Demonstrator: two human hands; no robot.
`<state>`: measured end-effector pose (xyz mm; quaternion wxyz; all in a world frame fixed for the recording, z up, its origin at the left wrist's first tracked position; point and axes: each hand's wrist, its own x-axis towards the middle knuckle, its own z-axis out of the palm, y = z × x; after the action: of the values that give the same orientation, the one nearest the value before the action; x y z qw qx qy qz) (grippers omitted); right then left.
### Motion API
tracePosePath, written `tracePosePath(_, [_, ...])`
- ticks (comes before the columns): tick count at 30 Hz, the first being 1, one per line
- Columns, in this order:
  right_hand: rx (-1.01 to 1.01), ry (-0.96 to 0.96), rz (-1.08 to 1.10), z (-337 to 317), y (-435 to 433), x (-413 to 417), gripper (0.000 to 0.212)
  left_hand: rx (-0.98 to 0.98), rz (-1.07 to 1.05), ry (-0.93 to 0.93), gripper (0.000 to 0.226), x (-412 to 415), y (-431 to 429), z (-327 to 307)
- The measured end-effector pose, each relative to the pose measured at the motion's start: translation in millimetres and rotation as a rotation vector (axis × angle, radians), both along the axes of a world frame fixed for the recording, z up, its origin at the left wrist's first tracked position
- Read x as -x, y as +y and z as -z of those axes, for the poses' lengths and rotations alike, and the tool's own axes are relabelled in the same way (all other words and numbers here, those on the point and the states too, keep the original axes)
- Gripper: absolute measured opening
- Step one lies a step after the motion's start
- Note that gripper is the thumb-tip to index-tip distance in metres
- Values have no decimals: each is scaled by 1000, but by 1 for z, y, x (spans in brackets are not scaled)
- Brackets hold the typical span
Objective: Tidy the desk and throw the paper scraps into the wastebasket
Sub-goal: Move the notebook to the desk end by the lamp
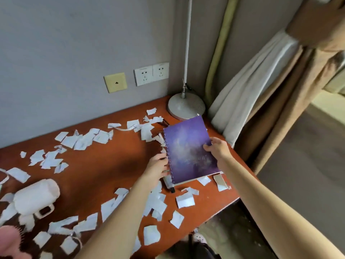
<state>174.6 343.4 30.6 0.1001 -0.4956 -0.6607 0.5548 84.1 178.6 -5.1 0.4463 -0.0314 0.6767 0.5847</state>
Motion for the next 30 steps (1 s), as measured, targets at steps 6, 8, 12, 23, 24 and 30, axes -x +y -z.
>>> tracePosePath(6, [-119,-122,36,-2,72,-33,36,39,24,8,34,-40,71,-9])
tracePosePath(8, [-195,-173,28,-6,89,-44,38,28,-23,8,33,-52,92,-9])
tracePosePath(12, [-413,-231,-106,-9,119,-52,36,41,-204,31,32,-66,121,-4])
tracePosePath(23, [-518,-347,-200,18,144,-43,38,90,-386,-78,34,-60,140,1])
tracePosePath(24, [-496,-341,-192,20,147,-42,37,91,-392,-79,33,-57,142,2])
tracePosePath(30, [-374,-322,-207,32,152,-30,37,117,-368,-70,31,-49,149,17])
